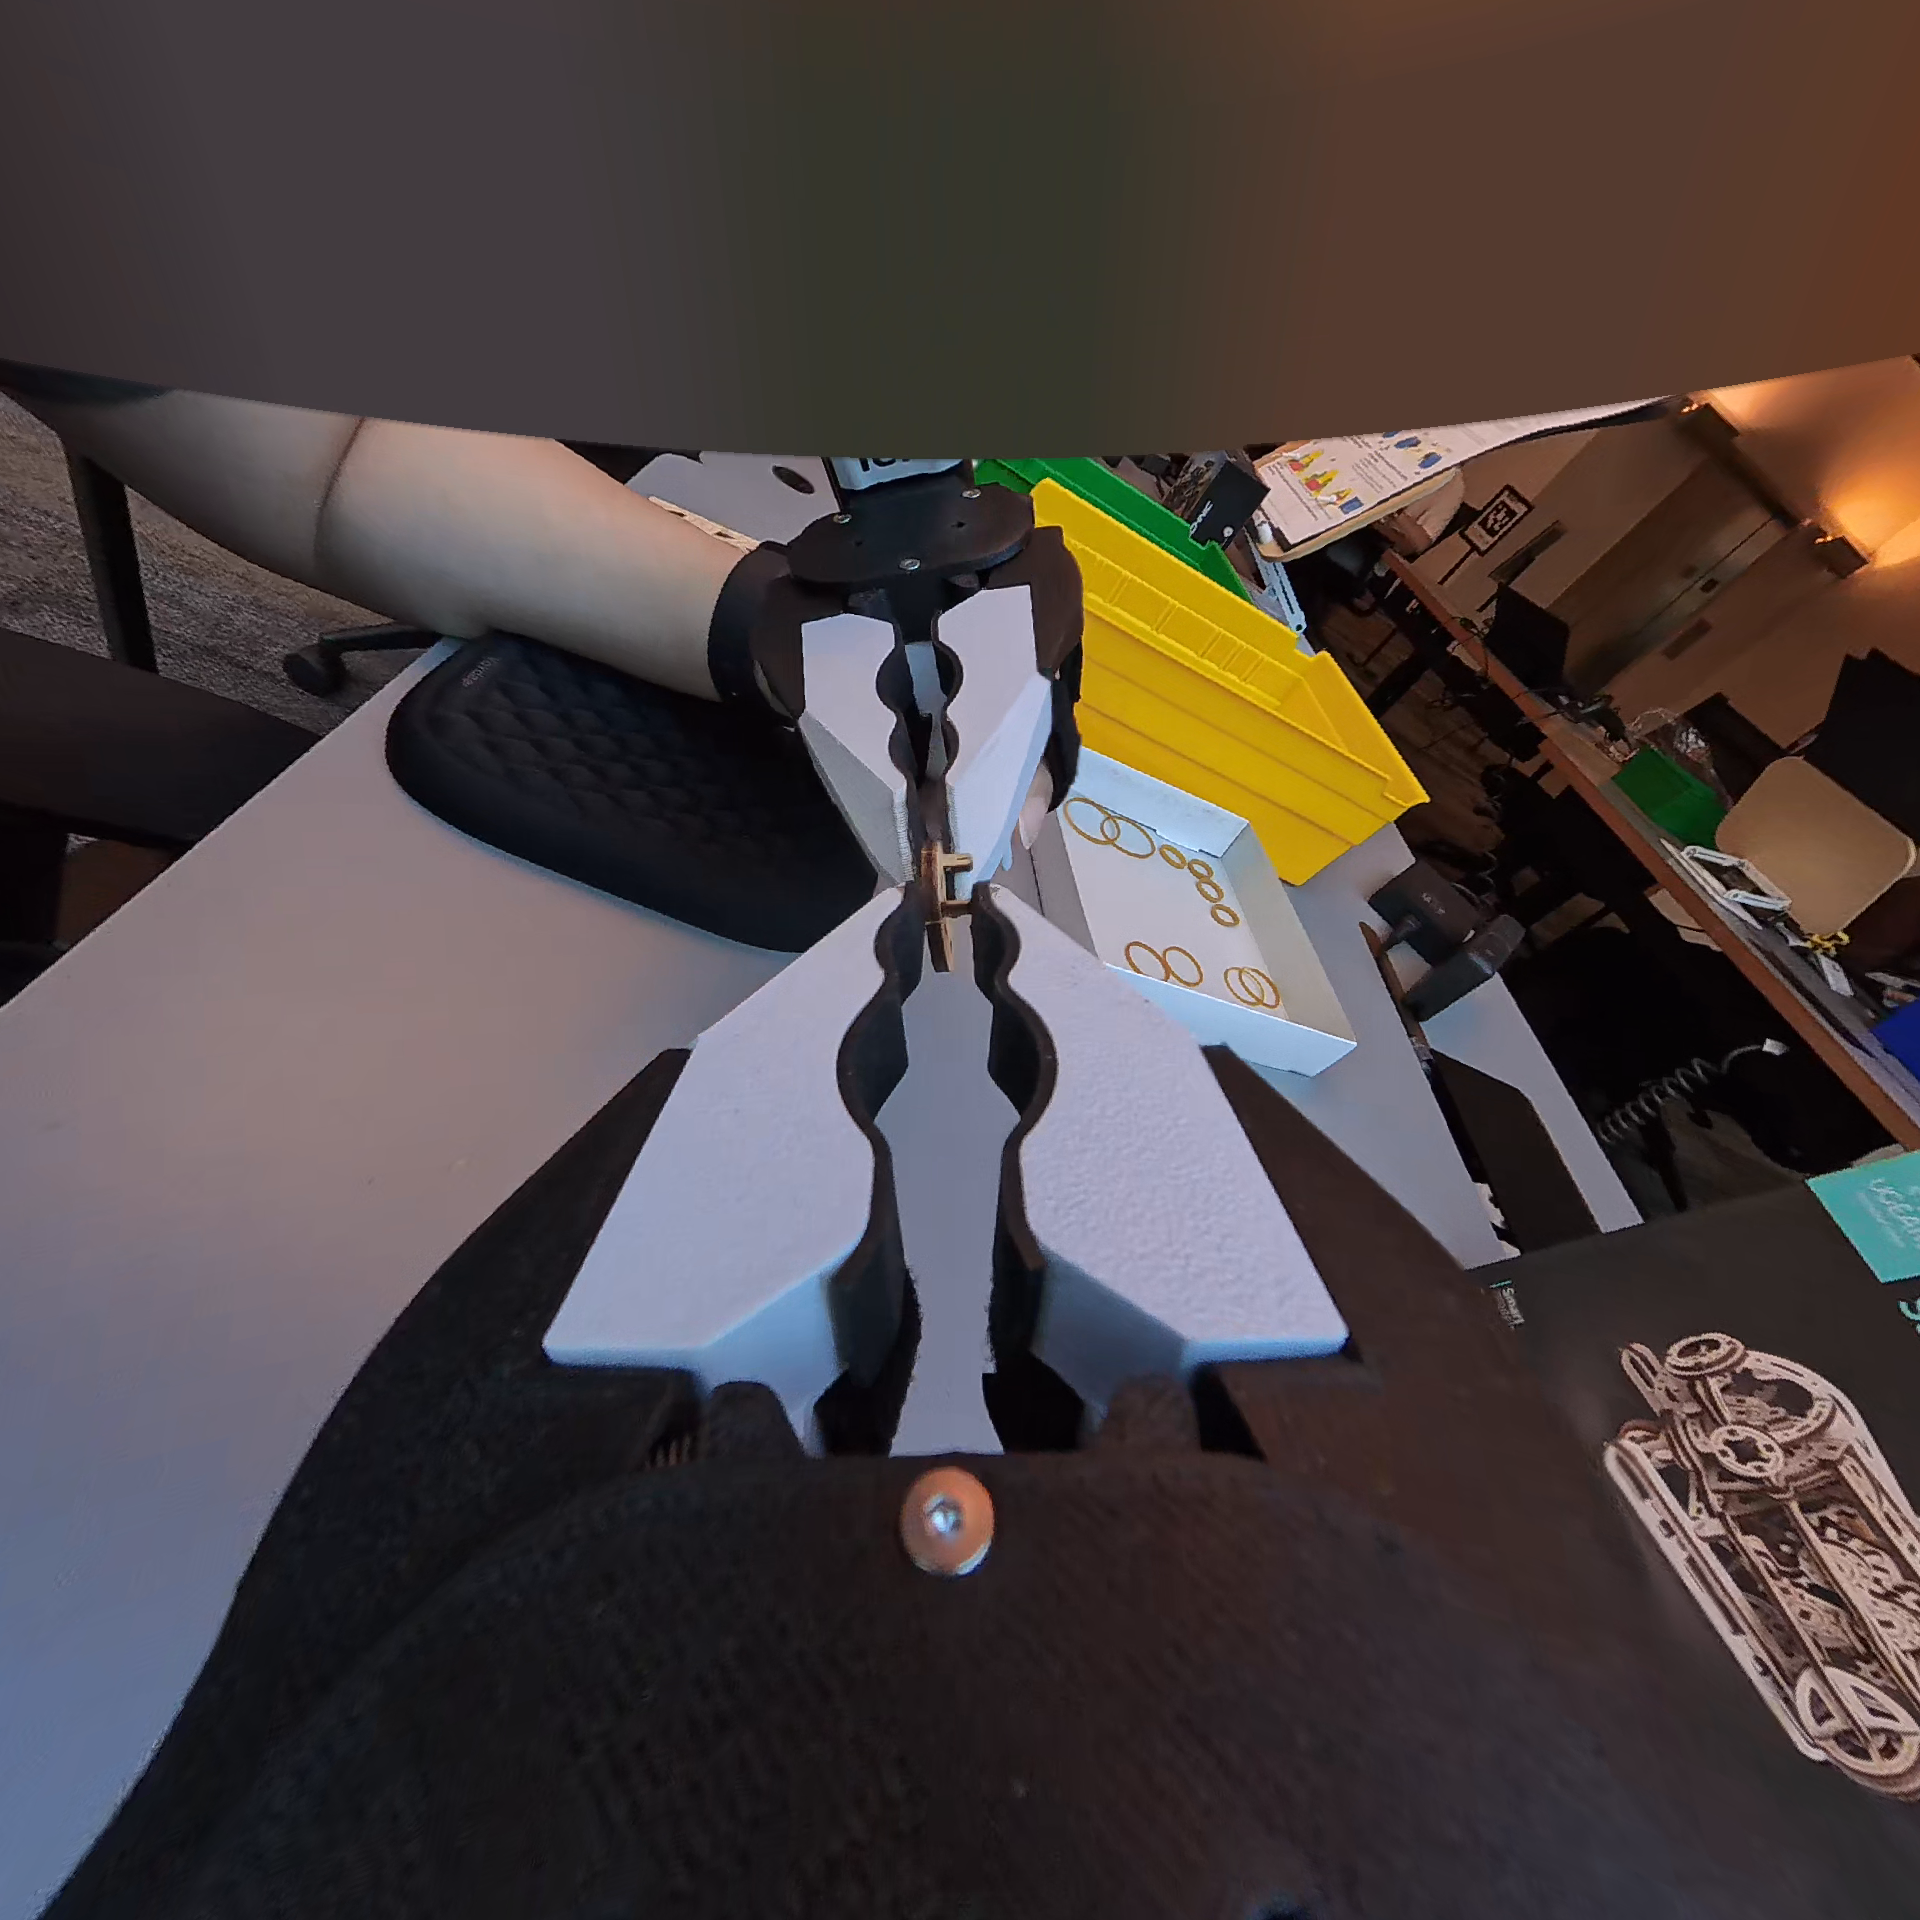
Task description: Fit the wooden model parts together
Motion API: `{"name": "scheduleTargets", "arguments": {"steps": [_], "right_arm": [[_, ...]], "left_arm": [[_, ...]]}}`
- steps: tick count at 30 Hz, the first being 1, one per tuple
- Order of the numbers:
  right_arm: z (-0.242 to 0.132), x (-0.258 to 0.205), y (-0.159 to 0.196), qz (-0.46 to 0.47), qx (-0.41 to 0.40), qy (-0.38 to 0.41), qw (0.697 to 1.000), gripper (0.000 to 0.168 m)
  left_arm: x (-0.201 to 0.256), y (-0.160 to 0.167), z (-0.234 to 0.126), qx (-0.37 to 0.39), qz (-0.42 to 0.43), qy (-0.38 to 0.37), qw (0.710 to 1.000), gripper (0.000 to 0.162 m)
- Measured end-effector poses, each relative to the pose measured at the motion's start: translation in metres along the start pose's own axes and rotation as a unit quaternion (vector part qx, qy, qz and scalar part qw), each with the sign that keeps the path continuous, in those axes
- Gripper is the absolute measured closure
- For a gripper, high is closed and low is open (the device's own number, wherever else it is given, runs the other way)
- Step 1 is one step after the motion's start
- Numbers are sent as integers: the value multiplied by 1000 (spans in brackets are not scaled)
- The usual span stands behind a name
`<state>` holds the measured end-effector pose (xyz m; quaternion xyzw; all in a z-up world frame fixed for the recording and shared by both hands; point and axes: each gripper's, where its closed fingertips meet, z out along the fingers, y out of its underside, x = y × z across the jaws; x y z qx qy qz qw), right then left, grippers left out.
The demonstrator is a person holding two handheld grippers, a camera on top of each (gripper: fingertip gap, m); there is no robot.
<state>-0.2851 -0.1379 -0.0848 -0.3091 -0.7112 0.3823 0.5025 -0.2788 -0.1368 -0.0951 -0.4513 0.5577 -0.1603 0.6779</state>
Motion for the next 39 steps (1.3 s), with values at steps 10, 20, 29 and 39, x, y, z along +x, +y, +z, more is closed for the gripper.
{"name": "scheduleTargets", "arguments": {"steps": [10, 20, 29, 39], "right_arm": [[29, 0, 55, -12, -84, 15, 996, 161], [70, -50, 116, -272, -277, -16, 921, 159], [58, -54, 104, -156, -251, -27, 955, 147], [-6, -11, 93, 146, -172, -29, 974, 143]], "left_arm": [[-48, -1, -42, -10, -33, -88, 996, 156], [-75, 37, -63, -47, -69, -152, 985, 162], [-73, 39, -61, -52, -81, -142, 985, 161], [-41, 63, -46, -109, -131, -45, 984, 162]]}}
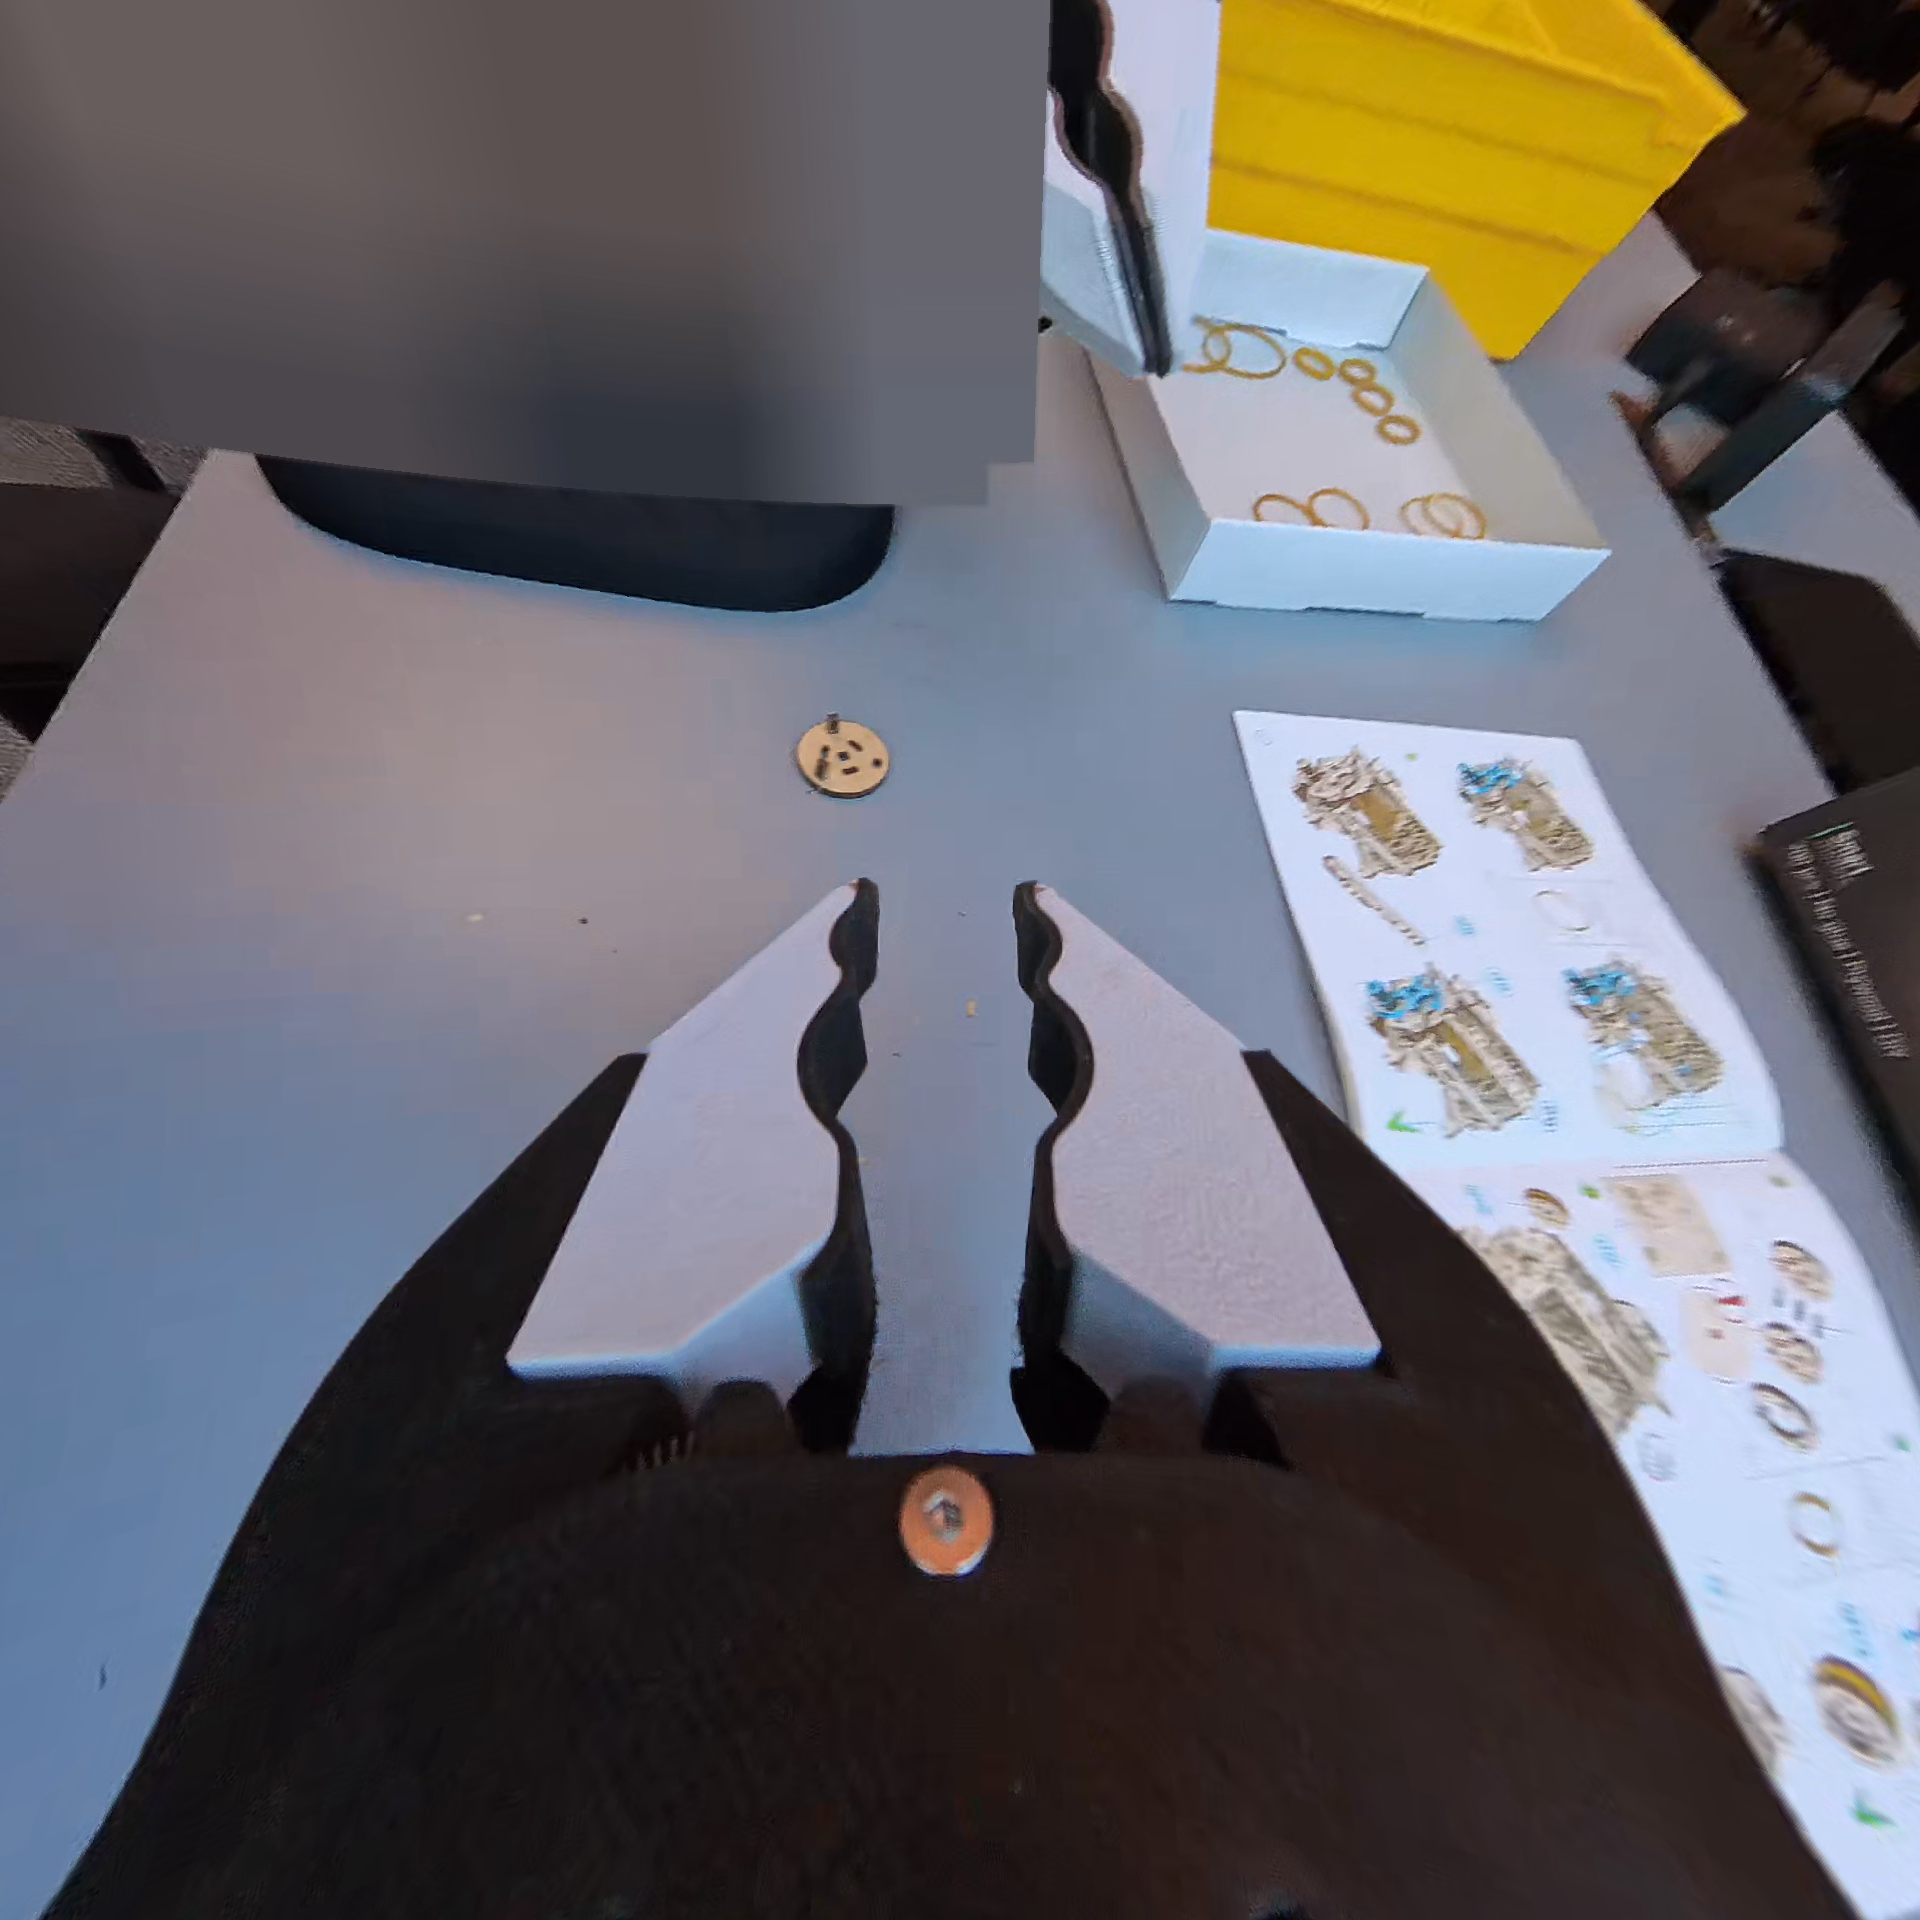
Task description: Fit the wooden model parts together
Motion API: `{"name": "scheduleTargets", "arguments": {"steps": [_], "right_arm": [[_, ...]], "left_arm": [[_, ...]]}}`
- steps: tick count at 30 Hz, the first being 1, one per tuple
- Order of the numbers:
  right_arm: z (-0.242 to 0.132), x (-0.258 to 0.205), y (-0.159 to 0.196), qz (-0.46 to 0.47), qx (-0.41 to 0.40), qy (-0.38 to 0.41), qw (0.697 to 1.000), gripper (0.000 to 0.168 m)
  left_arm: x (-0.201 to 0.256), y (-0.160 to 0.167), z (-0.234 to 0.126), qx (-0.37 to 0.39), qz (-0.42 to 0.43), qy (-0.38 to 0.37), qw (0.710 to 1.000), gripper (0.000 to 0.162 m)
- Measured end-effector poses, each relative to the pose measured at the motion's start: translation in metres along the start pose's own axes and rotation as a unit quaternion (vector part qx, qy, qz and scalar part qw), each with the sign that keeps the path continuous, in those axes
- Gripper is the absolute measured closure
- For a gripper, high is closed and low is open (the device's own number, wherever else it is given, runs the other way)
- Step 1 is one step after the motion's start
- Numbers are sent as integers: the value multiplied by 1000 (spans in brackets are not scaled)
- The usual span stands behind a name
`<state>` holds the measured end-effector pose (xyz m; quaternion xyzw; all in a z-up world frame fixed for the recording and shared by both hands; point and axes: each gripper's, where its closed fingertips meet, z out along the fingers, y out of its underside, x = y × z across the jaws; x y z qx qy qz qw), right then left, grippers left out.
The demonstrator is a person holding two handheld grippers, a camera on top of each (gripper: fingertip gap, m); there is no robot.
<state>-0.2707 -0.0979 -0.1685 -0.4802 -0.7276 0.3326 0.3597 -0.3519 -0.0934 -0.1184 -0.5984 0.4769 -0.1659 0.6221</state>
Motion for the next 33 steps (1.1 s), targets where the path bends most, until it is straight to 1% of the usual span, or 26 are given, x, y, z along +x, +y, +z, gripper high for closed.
{"name": "scheduleTargets", "arguments": {"steps": [3, 5, 8, 12, 16, 18, 20, 21, 23, 24, 26, 27, 30, 33], "right_arm": [[26, -17, 13, 12, -47, -11, 999, 143], [48, -33, 14, 18, -70, -27, 997, 143], [69, -35, 13, 42, -95, -8, 995, 143], [80, -34, 10, 76, -96, -6, 992, 143], [74, -21, 15, 49, -110, 21, 992, 144], [65, -17, 10, 63, -88, 15, 994, 144], [42, 3, 12, 74, -83, 54, 992, 144], [22, 24, 19, 62, -94, 106, 988, 144], [-36, 71, 37, 34, -122, 228, 965, 149], [-62, 84, 47, 30, -134, 257, 957, 151], [-97, 91, 74, 51, -153, 270, 949, 153], [-105, 89, 87, 75, -156, 260, 950, 153], [-107, 78, 112, 121, -151, 232, 953, 153], [-98, 73, 119, 117, -172, 219, 953, 153]], "left_arm": [[6, 11, 6, -25, -2, 16, 1000, 162], [8, 14, 9, -32, -1, 19, 999, 162], [8, 16, 10, -34, -3, 18, 999, 162], [8, 18, 10, -41, -2, 18, 999, 162], [10, 17, 10, -41, 1, 23, 999, 162], [10, 17, 11, -43, 2, 23, 999, 162], [10, 18, 11, -44, 3, 21, 999, 162], [9, 19, 10, -47, 3, 18, 999, 162], [6, 20, 10, -49, 5, 11, 999, 162], [5, 19, 10, -48, 5, 10, 999, 162], [5, 17, 10, -46, 5, 9, 999, 162], [6, 17, 11, -46, 6, 10, 999, 162], [7, 19, 12, -50, 9, 11, 999, 162], [7, 22, 13, -56, 7, 12, 998, 162]]}}
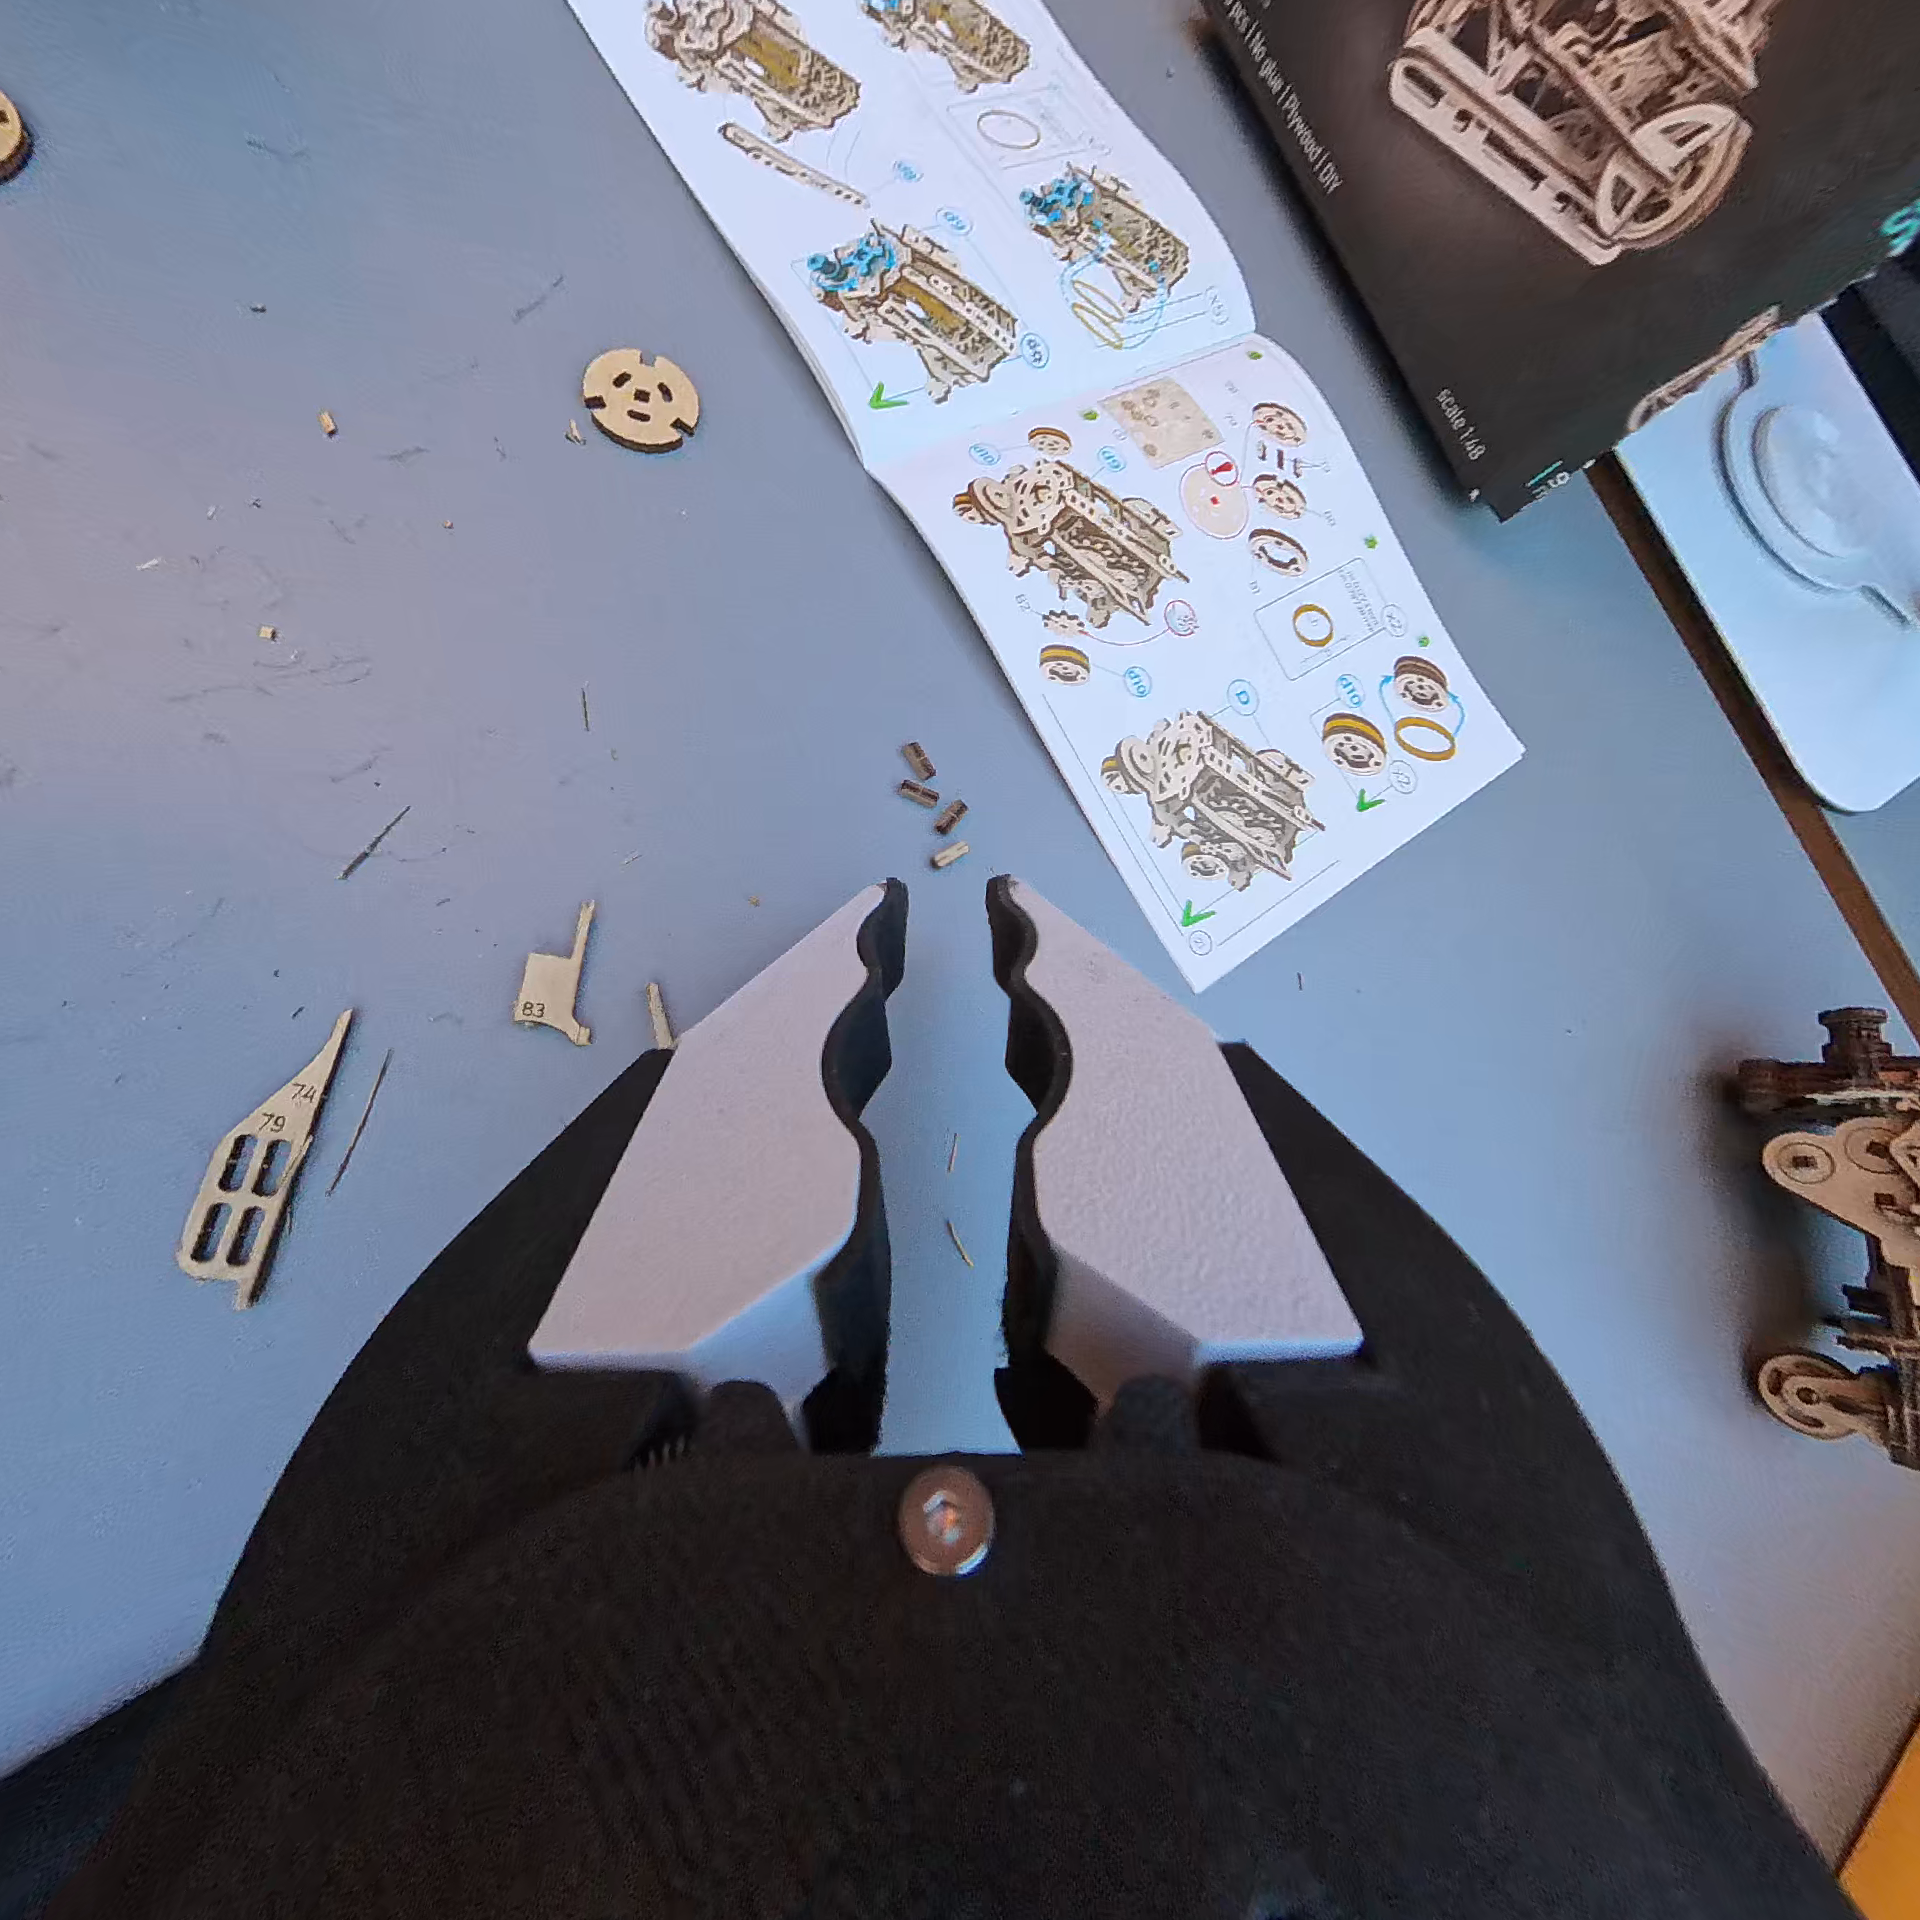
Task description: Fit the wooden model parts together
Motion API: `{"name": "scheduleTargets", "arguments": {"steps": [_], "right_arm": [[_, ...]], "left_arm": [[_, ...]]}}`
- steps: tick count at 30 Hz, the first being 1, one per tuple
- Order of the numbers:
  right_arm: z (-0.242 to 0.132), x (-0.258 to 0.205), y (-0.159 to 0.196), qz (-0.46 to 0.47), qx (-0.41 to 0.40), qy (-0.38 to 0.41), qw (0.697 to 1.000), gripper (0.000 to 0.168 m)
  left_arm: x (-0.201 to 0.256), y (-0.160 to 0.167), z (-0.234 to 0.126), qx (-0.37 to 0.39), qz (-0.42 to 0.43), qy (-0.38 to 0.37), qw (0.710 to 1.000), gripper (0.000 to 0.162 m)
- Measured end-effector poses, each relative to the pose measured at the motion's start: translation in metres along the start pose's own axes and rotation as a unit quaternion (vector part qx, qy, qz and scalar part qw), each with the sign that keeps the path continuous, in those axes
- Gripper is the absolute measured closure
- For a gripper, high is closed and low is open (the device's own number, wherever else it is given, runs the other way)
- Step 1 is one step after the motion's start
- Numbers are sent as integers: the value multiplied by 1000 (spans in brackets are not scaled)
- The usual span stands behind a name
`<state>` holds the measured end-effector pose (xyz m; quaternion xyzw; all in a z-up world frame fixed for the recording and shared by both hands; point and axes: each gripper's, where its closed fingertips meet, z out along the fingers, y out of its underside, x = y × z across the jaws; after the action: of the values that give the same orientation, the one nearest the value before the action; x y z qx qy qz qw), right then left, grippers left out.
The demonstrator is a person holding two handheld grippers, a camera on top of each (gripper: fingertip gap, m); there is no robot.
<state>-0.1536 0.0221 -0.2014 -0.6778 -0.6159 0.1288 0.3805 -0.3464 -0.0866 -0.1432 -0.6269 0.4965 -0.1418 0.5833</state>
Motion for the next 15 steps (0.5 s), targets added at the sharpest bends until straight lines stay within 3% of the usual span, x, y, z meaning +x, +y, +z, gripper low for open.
{"name": "scheduleTargets", "arguments": {"steps": [5, 10, 15], "right_arm": [[2, -1, 1, -5, -9, 4, 1000, 153], [14, 5, 1, 96, -8, -10, 995, 154], [24, 6, 2, 133, -24, 12, 991, 154]], "left_arm": [[-2, 1, -1, -1, -1, -5, 1000, 162], [-1, 1, 0, -3, 0, -3, 1000, 162], [-1, 3, 0, -8, 2, -3, 1000, 162]]}}
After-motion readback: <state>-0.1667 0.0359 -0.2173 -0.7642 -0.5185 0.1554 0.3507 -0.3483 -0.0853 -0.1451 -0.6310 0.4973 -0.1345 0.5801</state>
